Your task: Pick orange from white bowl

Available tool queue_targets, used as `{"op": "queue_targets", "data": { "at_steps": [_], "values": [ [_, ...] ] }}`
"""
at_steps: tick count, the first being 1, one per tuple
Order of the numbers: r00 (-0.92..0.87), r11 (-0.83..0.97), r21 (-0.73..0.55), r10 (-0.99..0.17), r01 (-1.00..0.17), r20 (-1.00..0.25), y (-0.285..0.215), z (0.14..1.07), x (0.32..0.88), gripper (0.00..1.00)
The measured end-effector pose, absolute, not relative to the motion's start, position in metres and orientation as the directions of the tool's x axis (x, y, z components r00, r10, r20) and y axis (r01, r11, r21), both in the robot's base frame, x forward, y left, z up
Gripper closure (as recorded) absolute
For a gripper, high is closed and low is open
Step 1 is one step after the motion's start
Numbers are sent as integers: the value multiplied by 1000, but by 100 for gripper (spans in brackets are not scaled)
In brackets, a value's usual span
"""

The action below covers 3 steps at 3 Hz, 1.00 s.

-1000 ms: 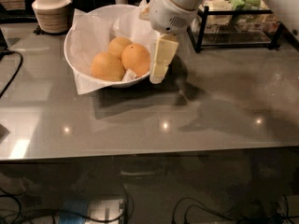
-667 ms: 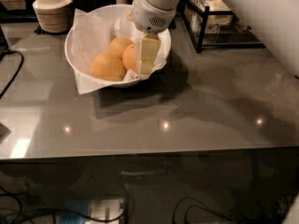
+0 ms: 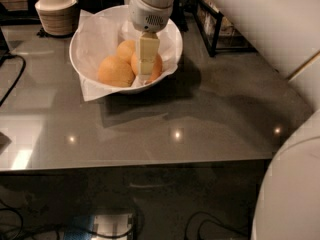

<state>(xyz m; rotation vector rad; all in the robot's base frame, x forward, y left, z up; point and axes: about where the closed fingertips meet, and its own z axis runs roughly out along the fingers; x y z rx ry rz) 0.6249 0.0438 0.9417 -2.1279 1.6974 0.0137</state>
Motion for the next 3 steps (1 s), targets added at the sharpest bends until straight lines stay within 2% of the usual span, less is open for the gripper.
{"op": "queue_targets", "data": {
  "at_steps": [1,2,3],
  "values": [
    [256,-169,-312,-931,-935,-262,44,942,625,18],
    [256,-169,-312,-931,-935,-262,44,942,625,30],
    [256,-169,-312,-931,-935,-262,44,942,625,23]
  ]
}}
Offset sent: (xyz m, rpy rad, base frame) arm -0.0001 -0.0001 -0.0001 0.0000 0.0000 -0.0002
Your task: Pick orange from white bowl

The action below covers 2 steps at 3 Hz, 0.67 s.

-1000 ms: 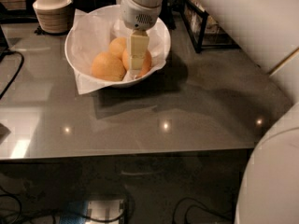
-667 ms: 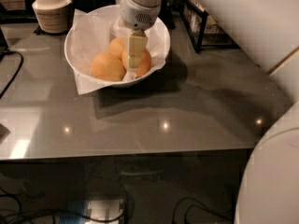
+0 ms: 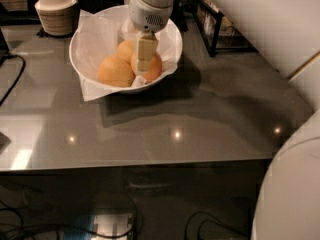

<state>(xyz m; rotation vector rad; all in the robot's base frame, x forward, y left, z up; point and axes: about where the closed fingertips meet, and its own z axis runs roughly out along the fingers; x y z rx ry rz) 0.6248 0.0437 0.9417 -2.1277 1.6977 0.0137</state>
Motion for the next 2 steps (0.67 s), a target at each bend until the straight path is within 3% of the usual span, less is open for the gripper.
{"op": "queue_targets", "data": {
  "at_steps": [2],
  "values": [
    [208,-130,-293,-945,-947,-253,31,937,629,20]
  ]
}}
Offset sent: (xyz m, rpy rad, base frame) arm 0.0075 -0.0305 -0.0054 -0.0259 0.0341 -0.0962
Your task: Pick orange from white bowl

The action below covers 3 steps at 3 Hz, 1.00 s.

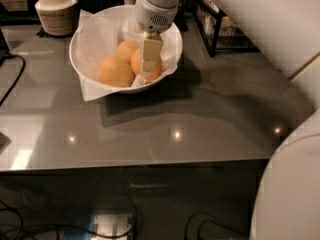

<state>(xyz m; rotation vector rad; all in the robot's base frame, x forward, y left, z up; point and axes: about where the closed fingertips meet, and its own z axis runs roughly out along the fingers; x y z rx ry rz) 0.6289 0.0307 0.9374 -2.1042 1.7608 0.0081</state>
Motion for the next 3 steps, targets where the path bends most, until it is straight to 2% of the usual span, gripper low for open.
{"op": "queue_targets", "data": {
  "at_steps": [3],
  "values": [
    [163,-92,-265,-952,-960,-259,17,924,643,21]
  ]
}}
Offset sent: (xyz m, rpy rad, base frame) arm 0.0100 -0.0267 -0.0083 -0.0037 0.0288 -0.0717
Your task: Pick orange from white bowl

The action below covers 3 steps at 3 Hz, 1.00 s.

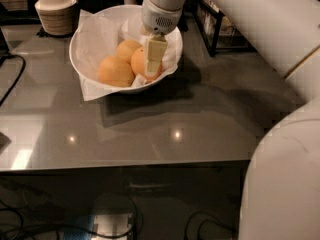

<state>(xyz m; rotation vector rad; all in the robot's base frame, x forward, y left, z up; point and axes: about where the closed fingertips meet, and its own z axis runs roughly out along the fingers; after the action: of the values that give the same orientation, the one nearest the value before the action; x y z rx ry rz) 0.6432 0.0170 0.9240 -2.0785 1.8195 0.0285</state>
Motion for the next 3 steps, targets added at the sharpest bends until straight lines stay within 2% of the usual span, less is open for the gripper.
{"op": "queue_targets", "data": {
  "at_steps": [1,3],
  "values": [
    [171,-106,-239,-948,-965,-269,22,911,650,30],
    [151,-98,-182,-942,-978,-300,21,881,646,30]
  ]
}}
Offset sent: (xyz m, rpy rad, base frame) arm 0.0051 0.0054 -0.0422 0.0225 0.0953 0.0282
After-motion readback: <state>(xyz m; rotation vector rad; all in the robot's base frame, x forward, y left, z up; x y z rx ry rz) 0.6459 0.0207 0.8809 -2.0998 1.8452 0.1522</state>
